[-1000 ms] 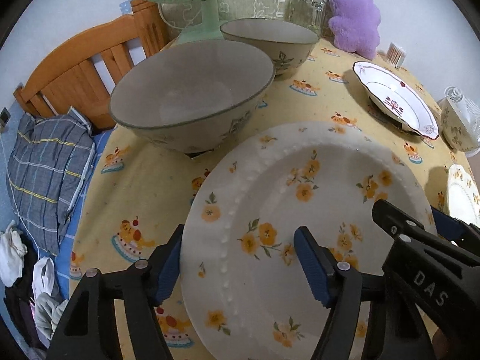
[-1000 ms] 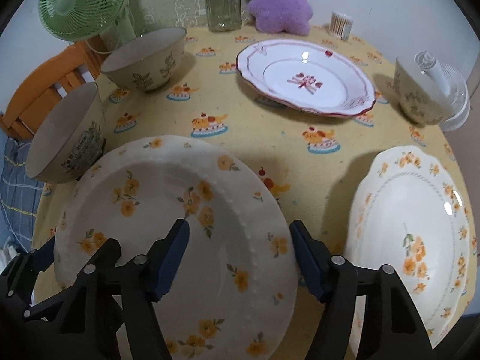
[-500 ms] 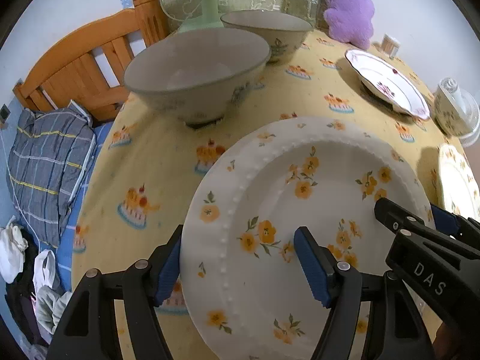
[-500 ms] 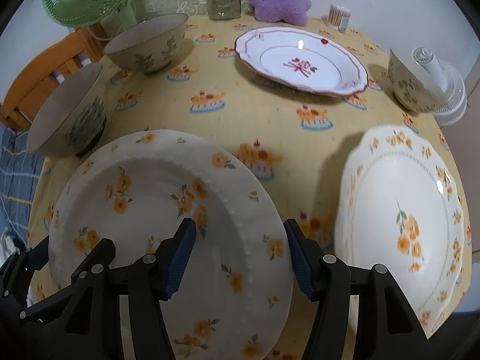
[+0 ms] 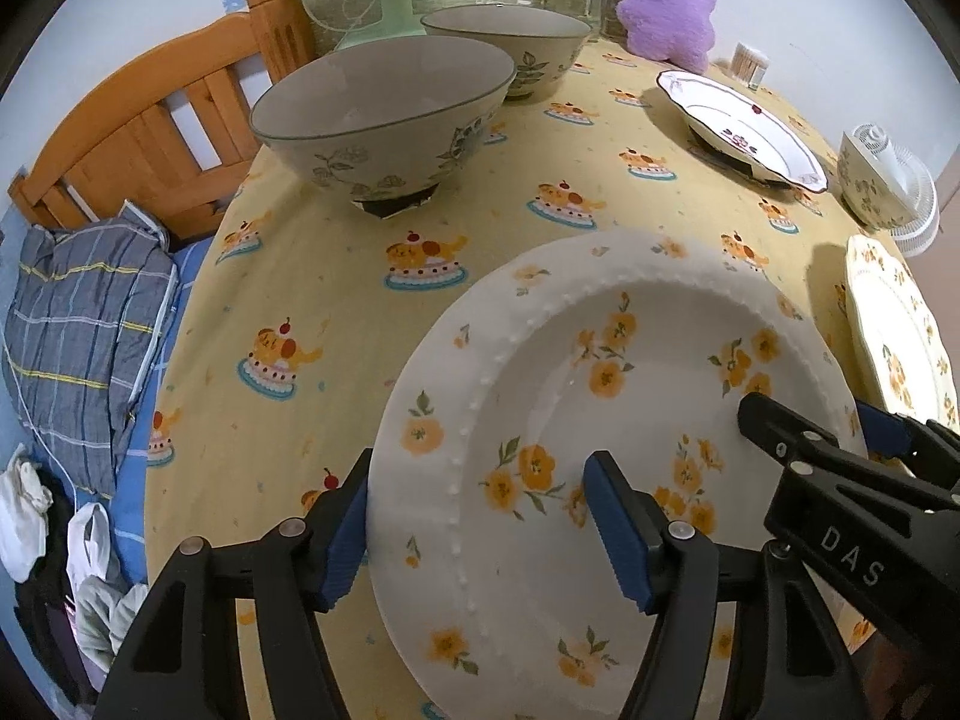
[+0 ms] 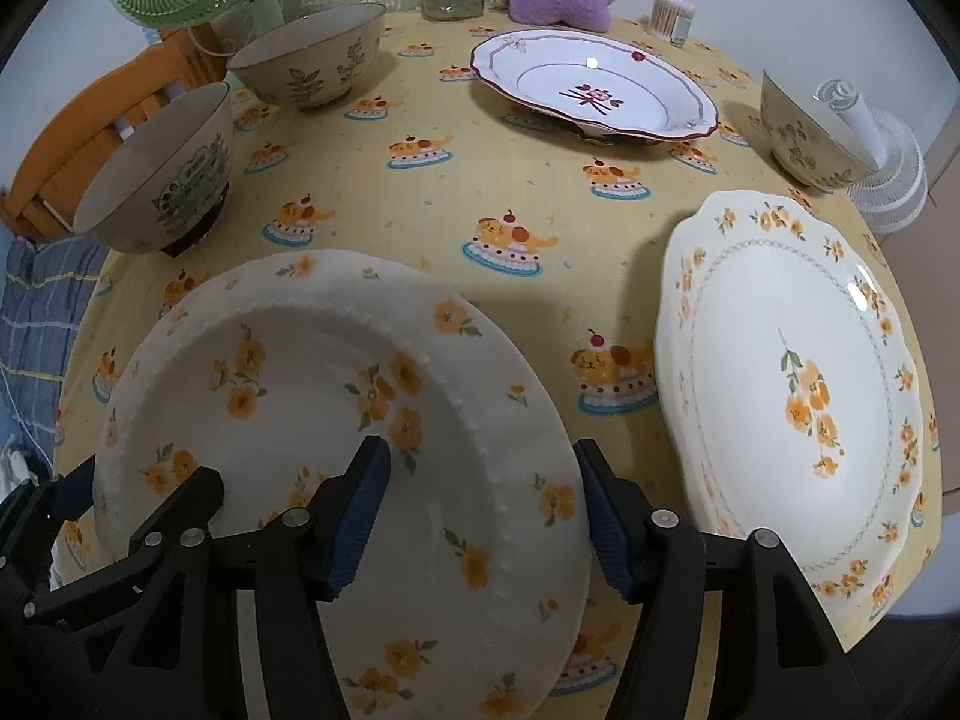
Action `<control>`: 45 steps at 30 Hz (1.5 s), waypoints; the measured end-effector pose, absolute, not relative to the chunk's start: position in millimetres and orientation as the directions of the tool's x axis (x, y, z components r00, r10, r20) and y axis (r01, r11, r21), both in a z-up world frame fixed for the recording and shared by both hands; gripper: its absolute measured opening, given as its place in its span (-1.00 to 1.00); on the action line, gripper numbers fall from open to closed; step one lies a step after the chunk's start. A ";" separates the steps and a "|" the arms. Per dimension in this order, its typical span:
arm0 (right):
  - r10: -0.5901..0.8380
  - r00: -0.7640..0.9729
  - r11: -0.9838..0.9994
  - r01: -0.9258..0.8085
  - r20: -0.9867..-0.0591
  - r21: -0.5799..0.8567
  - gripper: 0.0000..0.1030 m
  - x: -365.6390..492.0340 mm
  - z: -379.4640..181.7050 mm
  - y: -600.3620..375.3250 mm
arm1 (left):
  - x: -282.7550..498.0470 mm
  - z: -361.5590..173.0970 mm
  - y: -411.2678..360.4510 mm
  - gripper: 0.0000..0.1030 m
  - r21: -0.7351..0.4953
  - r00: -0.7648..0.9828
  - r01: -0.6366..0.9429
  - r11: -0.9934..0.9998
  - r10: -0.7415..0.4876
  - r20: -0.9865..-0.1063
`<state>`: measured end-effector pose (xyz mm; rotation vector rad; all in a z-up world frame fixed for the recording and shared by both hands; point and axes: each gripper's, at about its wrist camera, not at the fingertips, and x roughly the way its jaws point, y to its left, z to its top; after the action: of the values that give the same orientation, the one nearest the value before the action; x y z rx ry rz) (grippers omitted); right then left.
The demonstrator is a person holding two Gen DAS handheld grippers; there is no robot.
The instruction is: Organize plates and bowls
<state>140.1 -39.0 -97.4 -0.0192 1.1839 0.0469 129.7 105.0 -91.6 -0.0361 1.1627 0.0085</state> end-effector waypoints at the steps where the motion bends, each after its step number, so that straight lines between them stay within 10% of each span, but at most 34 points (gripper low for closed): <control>1: 0.033 0.378 0.999 -0.046 -0.925 0.016 0.31 141.0 -97.8 -39.3 | 129.3 -91.9 104.9 0.35 -0.027 0.398 -0.026 0.999 -0.014 -0.917; 45: -0.002 0.429 1.000 0.010 -0.903 0.002 0.28 138.9 -37.7 -183.8 | 129.1 -38.8 -40.3 0.33 -0.039 0.447 0.027 0.999 -0.047 -0.893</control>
<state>138.9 -183.8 -37.7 0.0079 1.1270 -0.0080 129.1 -40.3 -38.8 -0.0205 1.1063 -0.0459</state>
